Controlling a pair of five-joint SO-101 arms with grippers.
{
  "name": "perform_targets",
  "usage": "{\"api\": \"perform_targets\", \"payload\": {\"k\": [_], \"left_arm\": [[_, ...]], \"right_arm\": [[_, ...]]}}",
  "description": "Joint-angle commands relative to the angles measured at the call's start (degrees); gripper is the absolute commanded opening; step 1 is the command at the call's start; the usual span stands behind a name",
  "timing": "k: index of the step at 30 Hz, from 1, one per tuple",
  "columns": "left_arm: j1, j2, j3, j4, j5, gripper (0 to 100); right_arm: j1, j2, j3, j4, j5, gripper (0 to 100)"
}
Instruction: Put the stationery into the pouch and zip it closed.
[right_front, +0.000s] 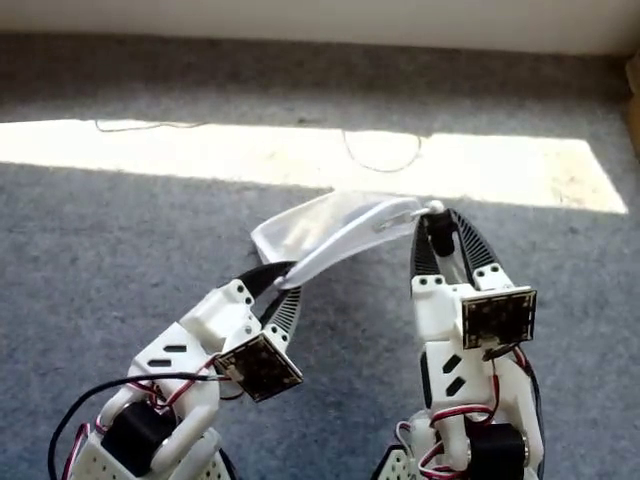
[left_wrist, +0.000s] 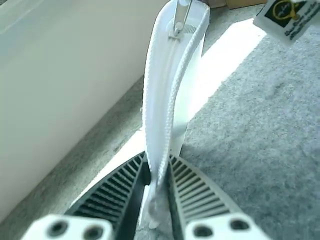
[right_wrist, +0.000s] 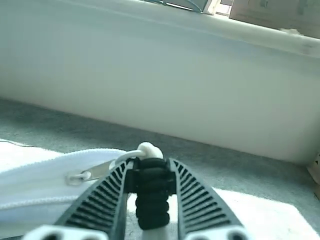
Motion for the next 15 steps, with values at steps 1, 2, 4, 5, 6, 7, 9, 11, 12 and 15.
{"api": "perform_targets", "payload": {"k": [1,2,4,5,6,7,9,11,12,15], "left_arm": [[-2.8,-1.4,-2.1,0.7,0.7,1],[-3.2,-1.4,-2.1,0.7,0.7,1],[-4.5,-1.4,-2.1,0.5,0.7,1],[-5.3,-1.4,-2.1,0.5,0.7,1],[-6.1,-1.4,-2.1,0.5,0.7,1],[-6.7,-1.4,-2.1,0.4,0.7,1],[-7.3,-1.4,-2.1,0.4,0.7,1],[-7.3,-1.4,-2.1,0.4,0.7,1],[-7.4,-1.4,-2.1,0.4,0.7,1],[-9.3,-1.4,-2.2,0.4,2.0,1]], "right_arm": [[2.9,-0.6,-4.0,-2.3,0.6,0.5],[3.5,-0.6,-3.9,-2.3,0.6,0.5],[4.9,-0.6,-3.0,-2.4,0.6,0.5],[5.6,-0.6,-2.7,-2.4,0.6,0.5],[6.0,-0.6,-2.6,-2.5,0.6,0.5],[6.5,-0.6,-2.2,-2.9,0.6,0.5],[7.3,-0.6,-1.3,-4.0,0.6,0.5],[7.7,-0.6,-0.7,-4.8,0.6,0.5],[8.1,-0.6,-0.7,-4.8,0.6,0.5],[9.4,-0.6,-0.7,-4.7,0.6,0.5]]}}
